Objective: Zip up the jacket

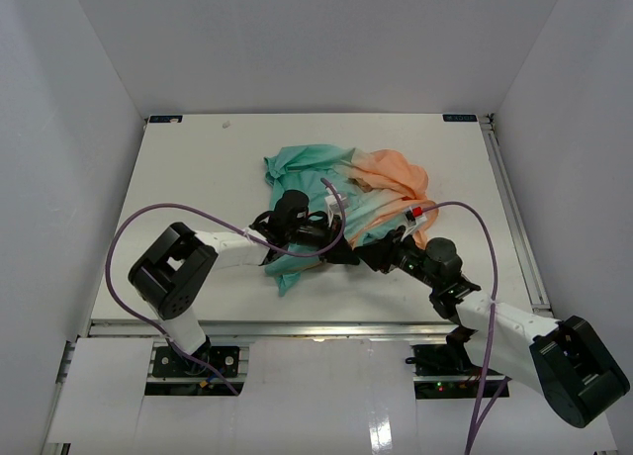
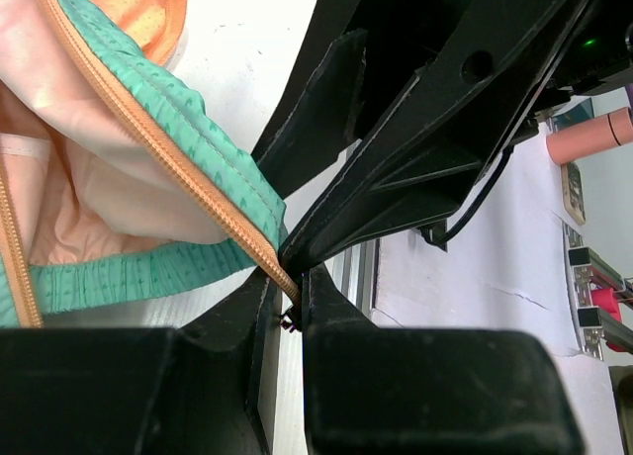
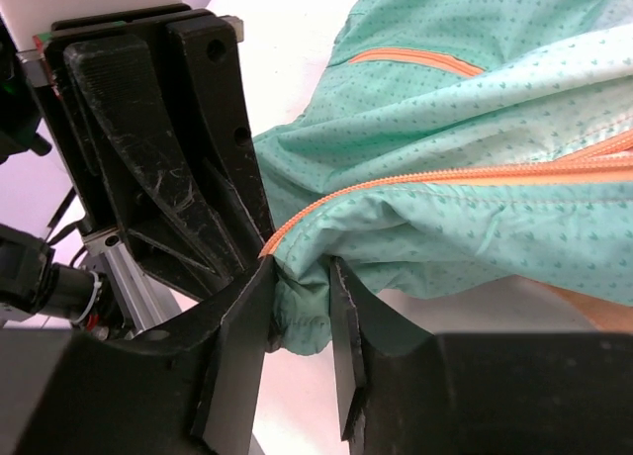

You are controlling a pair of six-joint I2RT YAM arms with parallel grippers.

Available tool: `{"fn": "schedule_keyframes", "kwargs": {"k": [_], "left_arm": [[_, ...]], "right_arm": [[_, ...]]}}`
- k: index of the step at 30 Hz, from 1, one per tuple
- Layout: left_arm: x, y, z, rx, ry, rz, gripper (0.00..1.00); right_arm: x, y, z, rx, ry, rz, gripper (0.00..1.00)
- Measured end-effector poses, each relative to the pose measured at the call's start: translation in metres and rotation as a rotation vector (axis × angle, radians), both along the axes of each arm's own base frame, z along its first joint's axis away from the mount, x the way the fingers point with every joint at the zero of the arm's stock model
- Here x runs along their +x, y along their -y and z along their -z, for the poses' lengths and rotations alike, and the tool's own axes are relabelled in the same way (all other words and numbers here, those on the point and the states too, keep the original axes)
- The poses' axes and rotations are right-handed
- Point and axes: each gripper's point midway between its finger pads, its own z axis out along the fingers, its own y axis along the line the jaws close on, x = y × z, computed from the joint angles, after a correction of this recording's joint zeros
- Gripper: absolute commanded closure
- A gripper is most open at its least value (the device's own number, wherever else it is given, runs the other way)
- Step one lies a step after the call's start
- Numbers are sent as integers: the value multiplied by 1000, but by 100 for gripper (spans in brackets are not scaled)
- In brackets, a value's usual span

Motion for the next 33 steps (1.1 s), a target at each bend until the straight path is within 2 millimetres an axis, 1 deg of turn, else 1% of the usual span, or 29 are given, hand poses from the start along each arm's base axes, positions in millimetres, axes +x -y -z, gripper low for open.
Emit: {"fn": "schedule_keyframes", "kwargs": {"k": [2,4,5,6,9,12,17,20,25,28,30,33], "left_arm": [[0,0,-1,-3,1,1,100],[0,0,-1,-6,1,1,99],[0,1,-2,-8,1,2,94],[0,1,-2,-8,1,1,89],[0,1,-2,-8,-6,-1,60],[0,1,-2,-6,-11,-2,50],[3,-5,1,60,1,-55,42],[9,-14,-4,116,32,-123,40],[23,-36,-17,217,95,-260,38],[32,-48,-23,283,133,-325,37],[36,-57,-25,343,149,-355,37],[46,-75,-20,471,169,-414,37]], "right_arm": [[-1,-1,-2,10,1,-9,78],[-3,-3,-4,21,3,-21,89],[-4,-3,-5,25,5,-27,92],[-4,-4,-7,30,6,-31,92],[-5,-4,-8,32,13,-36,92],[-7,-6,-8,32,13,-46,92],[-10,-5,-6,13,17,-51,92],[-10,-4,-7,4,29,-47,92],[-9,-1,-2,-17,22,-36,92],[-9,0,-3,-23,33,-30,92],[-9,1,-5,-23,45,-27,92],[-10,3,-11,-17,66,-22,92]]}}
